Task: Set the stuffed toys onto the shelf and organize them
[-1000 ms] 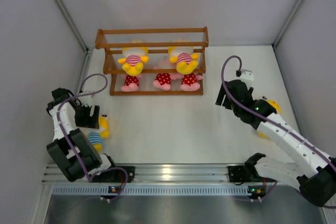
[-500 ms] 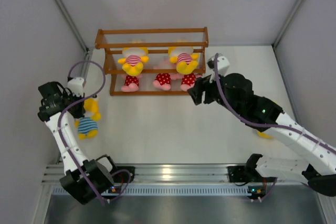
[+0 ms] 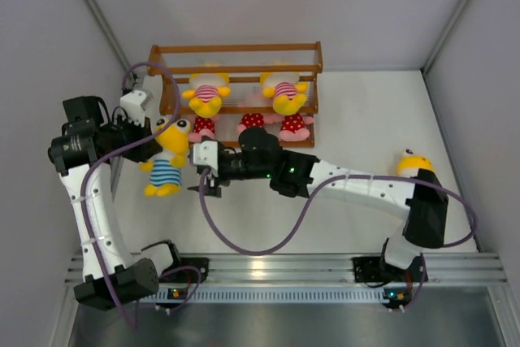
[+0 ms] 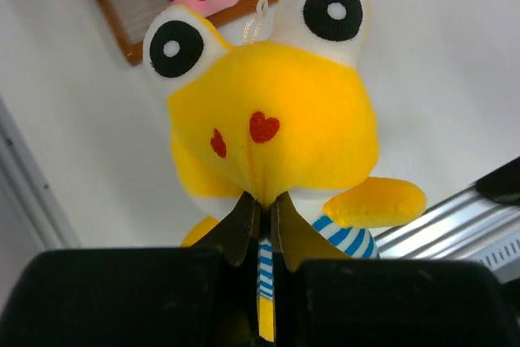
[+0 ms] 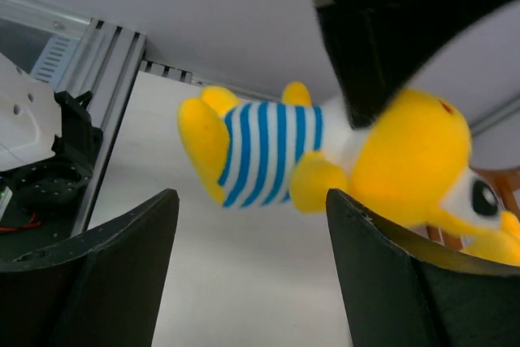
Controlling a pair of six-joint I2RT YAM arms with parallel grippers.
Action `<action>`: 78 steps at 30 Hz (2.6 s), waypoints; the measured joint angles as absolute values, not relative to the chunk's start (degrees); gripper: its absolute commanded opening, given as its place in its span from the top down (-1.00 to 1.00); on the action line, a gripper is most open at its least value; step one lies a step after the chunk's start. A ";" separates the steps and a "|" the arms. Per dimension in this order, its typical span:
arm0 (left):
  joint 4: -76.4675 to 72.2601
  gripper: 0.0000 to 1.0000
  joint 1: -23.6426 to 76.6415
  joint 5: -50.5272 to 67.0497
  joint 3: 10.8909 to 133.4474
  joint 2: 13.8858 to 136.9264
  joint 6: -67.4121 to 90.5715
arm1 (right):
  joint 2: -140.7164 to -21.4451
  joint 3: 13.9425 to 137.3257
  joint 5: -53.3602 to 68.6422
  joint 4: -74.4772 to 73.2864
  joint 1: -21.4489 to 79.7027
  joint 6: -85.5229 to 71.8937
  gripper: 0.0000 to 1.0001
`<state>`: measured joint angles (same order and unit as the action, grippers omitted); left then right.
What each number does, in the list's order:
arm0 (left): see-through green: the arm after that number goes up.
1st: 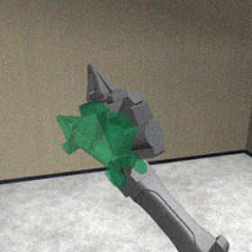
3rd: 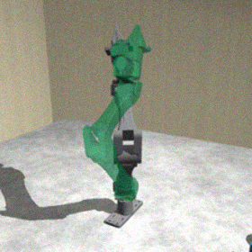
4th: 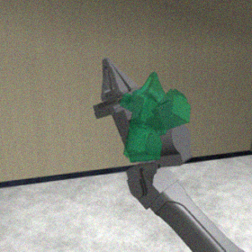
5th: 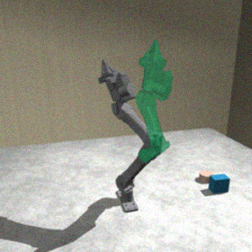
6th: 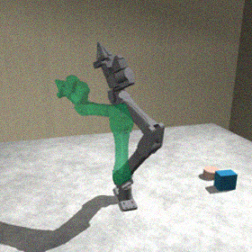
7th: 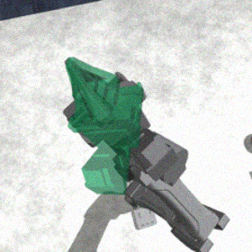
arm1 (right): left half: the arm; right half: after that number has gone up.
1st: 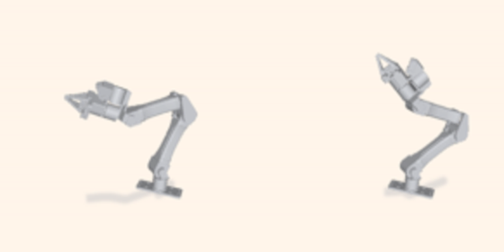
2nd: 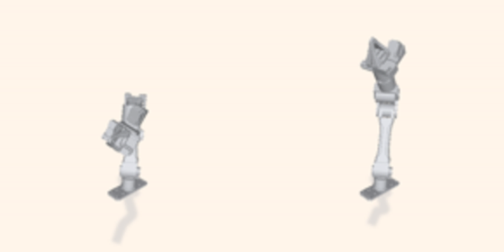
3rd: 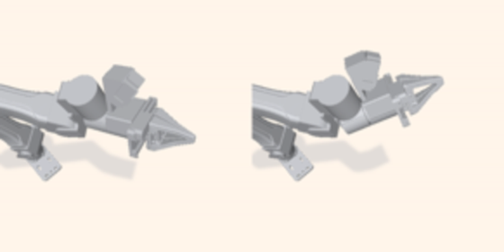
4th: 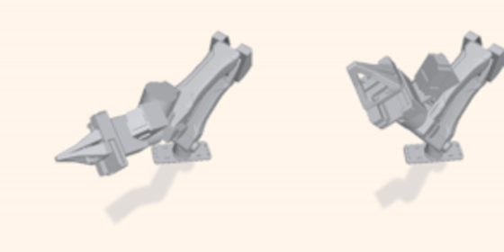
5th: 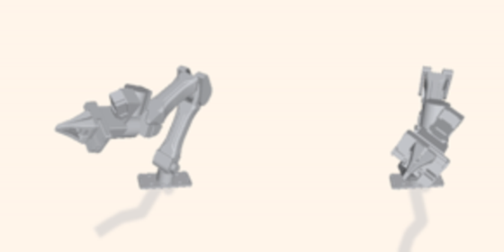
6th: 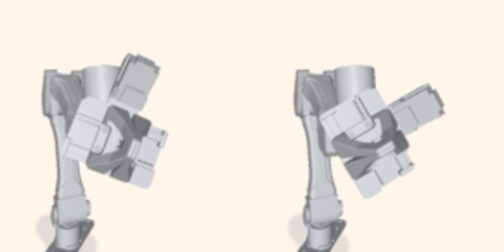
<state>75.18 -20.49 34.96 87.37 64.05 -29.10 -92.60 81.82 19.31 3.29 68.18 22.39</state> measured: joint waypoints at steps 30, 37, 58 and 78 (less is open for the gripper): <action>77.34 1.00 -14.94 33.58 88.73 66.65 -24.38 | -107.55 96.18 6.63 -10.22 76.14 47.44 -0.28; 77.10 1.00 -14.94 33.50 88.73 66.65 -24.75 | -110.69 100.62 1.43 -10.87 76.29 48.31 1.00; 77.28 -0.96 -14.90 22.46 111.26 63.83 -22.52 | -94.21 105.36 23.16 -20.18 56.40 41.01 1.00; 77.62 -0.96 -14.90 21.98 100.90 62.61 -23.75 | -105.69 111.44 56.53 -15.31 20.36 24.47 0.98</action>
